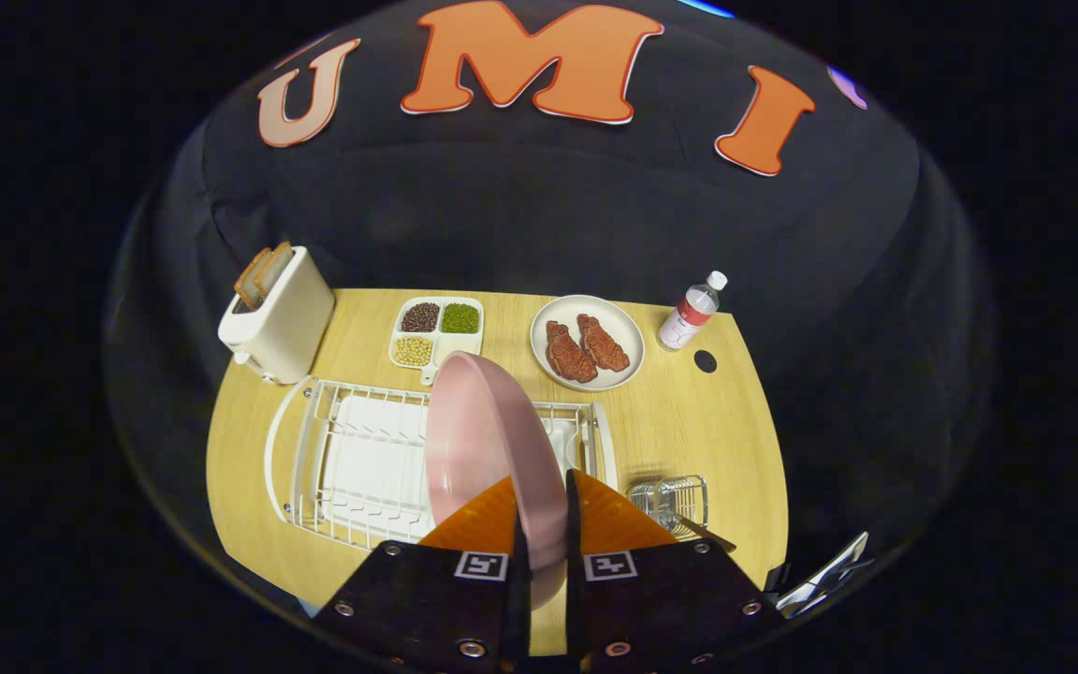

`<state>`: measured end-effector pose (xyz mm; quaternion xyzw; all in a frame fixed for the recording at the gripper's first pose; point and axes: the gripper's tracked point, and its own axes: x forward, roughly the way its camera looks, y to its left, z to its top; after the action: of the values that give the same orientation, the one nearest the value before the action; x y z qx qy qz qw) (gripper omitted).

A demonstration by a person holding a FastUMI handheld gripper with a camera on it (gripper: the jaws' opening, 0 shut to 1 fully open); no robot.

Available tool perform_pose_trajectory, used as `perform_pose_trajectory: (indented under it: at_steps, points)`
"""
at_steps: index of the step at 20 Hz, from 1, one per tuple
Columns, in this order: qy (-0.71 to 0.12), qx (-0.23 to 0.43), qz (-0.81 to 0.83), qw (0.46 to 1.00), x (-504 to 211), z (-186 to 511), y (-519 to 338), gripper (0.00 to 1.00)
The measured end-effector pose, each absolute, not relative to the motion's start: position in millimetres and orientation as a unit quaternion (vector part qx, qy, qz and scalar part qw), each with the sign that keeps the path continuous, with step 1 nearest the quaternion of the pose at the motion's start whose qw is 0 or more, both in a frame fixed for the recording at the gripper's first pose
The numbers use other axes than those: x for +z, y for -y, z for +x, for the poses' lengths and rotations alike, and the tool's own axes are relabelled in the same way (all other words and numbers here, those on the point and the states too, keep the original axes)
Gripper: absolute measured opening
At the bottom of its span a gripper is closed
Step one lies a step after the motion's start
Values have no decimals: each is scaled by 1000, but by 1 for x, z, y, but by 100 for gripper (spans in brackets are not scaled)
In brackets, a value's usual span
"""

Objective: Take the plate from the dish rack, then take the spoon from the basket and place it into the plate.

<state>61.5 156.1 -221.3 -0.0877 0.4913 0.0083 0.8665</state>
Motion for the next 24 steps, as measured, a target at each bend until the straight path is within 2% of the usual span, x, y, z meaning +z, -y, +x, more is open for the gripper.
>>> perform_pose_trajectory:
  at_steps: [7, 11, 24]
  points:
    - [-523, 93, 50, 846, -217, -19, -145, 14]
    - [-529, 110, 89, 837, -237, -56, -130, 14]
    - [-601, 124, 181, 769, -389, -163, -123, 14]
